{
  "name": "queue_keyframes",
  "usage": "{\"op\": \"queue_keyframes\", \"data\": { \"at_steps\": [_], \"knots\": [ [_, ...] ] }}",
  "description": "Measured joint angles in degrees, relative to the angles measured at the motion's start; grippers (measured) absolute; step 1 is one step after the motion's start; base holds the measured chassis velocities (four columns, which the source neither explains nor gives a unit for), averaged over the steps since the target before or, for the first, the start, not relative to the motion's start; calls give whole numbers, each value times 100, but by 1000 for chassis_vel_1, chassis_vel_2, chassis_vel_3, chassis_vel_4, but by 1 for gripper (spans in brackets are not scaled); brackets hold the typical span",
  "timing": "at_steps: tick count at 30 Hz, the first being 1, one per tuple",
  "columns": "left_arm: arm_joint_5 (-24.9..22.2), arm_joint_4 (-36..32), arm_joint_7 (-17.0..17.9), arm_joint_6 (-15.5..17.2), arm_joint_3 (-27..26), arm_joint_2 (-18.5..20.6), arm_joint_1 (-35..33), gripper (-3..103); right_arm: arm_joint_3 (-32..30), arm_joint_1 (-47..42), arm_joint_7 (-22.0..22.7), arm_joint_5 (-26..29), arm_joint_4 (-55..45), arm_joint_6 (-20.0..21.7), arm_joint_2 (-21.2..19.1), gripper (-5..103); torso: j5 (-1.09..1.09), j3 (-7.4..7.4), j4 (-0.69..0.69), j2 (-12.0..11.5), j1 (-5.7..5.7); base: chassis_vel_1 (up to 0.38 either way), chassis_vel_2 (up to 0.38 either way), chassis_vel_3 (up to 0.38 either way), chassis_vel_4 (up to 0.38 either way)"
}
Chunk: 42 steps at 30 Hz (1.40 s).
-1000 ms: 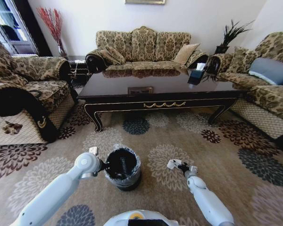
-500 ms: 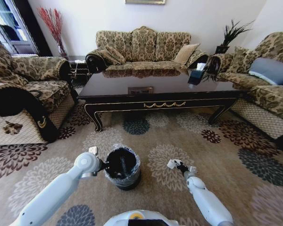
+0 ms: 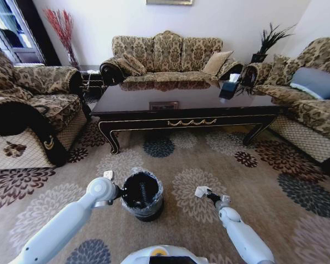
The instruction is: Move to the front of the table and pick up the trash from the floor, then place it into the trash bin.
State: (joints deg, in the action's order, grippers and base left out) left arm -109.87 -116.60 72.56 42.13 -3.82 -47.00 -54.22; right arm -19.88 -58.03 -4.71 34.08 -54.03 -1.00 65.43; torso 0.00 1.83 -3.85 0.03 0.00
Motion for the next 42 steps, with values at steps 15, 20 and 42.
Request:
{"op": "queue_keyframes", "data": {
  "at_steps": [15,20,42],
  "knots": [
    [76,-26,0,0,46,-95,-38,0,-191,-687,-74,51,-1559,-303,-707,0,1,0,1,0,0,0,0,0,0],
    [116,-9,0,0,152,-246,38,0,-422,-1224,-63,218,-2511,-303,-981,0,0,0,0,0,0,0,0,0,0],
    [322,369,31,0,1006,-797,857,0,-1847,-3072,71,239,-6410,-256,-1624,0,1,0,1,0,0,0,0,0,0]
  ]
}}
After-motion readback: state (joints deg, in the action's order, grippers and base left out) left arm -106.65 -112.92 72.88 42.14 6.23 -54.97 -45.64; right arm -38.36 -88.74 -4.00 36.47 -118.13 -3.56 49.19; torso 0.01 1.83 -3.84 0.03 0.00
